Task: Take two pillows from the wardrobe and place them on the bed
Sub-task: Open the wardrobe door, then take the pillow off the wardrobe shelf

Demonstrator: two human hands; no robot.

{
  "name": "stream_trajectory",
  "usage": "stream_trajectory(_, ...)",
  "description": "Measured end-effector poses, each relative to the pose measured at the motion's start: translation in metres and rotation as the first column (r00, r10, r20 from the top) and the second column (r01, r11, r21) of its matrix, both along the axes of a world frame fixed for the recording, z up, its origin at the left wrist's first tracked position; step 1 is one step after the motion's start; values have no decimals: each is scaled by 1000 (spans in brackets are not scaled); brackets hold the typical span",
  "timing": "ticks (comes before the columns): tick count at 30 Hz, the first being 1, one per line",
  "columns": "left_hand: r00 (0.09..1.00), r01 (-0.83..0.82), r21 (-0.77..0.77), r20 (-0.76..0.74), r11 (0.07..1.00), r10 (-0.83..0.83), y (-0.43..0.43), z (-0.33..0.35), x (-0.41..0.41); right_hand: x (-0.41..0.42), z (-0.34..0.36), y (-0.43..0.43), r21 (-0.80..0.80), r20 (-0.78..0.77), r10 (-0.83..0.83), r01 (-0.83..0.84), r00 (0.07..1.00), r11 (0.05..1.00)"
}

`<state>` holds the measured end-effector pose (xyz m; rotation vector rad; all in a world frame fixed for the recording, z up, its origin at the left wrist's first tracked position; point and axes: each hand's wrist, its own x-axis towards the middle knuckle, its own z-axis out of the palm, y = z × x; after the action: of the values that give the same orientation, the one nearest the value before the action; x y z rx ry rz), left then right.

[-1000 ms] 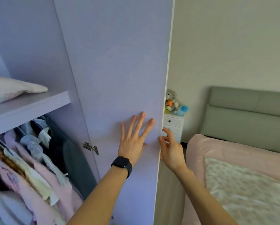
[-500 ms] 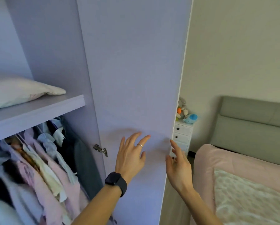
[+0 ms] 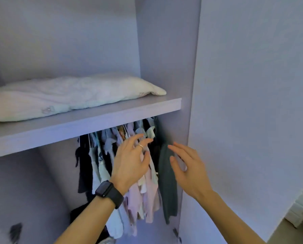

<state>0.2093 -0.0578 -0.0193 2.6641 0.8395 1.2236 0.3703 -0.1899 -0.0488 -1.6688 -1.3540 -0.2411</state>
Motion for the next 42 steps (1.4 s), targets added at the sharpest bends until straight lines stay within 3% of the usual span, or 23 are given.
stream_trajectory(7,943,-333,107,44,937,330,71,102,-50,20,98,112,67,76,192,-197,978,978)
stream_trajectory(13,877,-480,43,-5,876,480,124,140,-68,43,161,196,-84,181,233,-221,956,972)
stream_trajectory(16,839,-533,47,-100,845,535,157,148,-68,54,180,241,-208,261,222,-170,939,963)
stream_trajectory(18,782,-567,108,-239,816,575,181,149,-65,63,186,272,-346,298,182,-72,937,935)
stream_trajectory(22,671,-632,115,-412,766,616,226,136,-58,80,167,322,-510,213,127,0,969,860)
stream_trajectory(26,623,-628,245,-409,738,666,245,117,-50,86,137,336,-412,99,168,-114,981,904)
stream_trajectory(33,596,-705,168,-386,689,704,226,128,-45,79,136,330,-394,130,135,-74,982,916)
stream_trajectory(38,670,-682,69,-342,728,659,198,133,-54,59,136,272,-278,277,93,-13,956,960)
stream_trajectory(42,794,-608,-207,-199,767,575,150,133,-70,36,117,200,-94,223,146,-127,964,987)
